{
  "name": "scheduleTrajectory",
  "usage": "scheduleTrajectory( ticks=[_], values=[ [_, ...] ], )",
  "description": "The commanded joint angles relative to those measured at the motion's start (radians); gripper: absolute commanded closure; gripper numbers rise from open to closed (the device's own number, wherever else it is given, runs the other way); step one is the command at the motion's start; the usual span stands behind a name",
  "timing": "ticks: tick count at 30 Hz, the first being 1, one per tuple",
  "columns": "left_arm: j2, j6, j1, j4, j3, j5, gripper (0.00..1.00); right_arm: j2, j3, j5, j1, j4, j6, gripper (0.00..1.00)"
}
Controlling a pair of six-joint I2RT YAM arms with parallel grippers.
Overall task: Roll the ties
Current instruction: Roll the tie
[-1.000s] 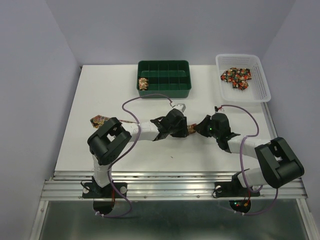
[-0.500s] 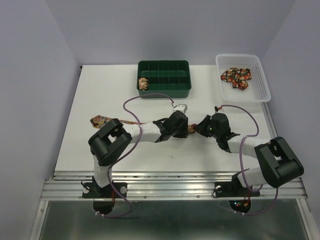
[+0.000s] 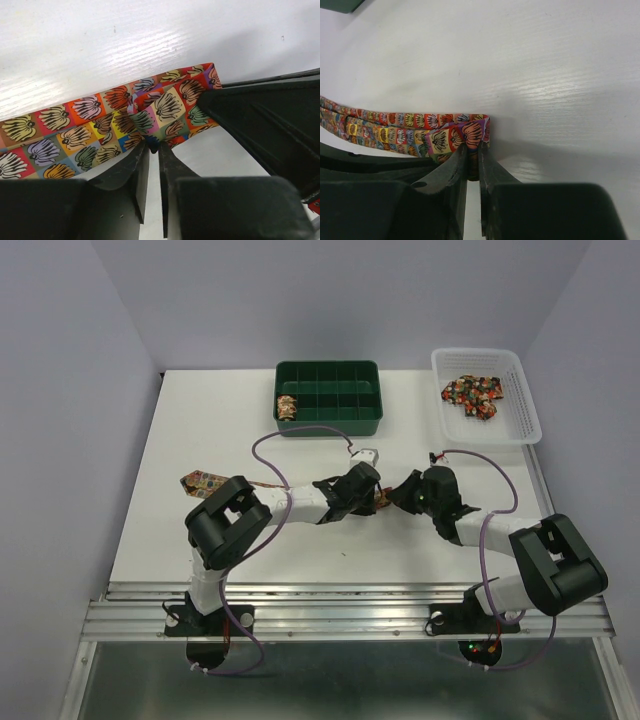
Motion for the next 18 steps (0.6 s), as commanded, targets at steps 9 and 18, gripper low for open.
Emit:
scheduleTrajectory(
  ticks=[9,18],
  values=[
    [-0.025,0.011,-0.021,0.030,0.010,0.023,1.00,0.023,-0.003,0.020,0.002,0.097,0.066,0.99],
    [-0.028,-0.013,-0.028,-0.021,0.010,0.000,0.53,0.016,-0.004,0.025,0.002,0.092,0.105,0.99]
  ],
)
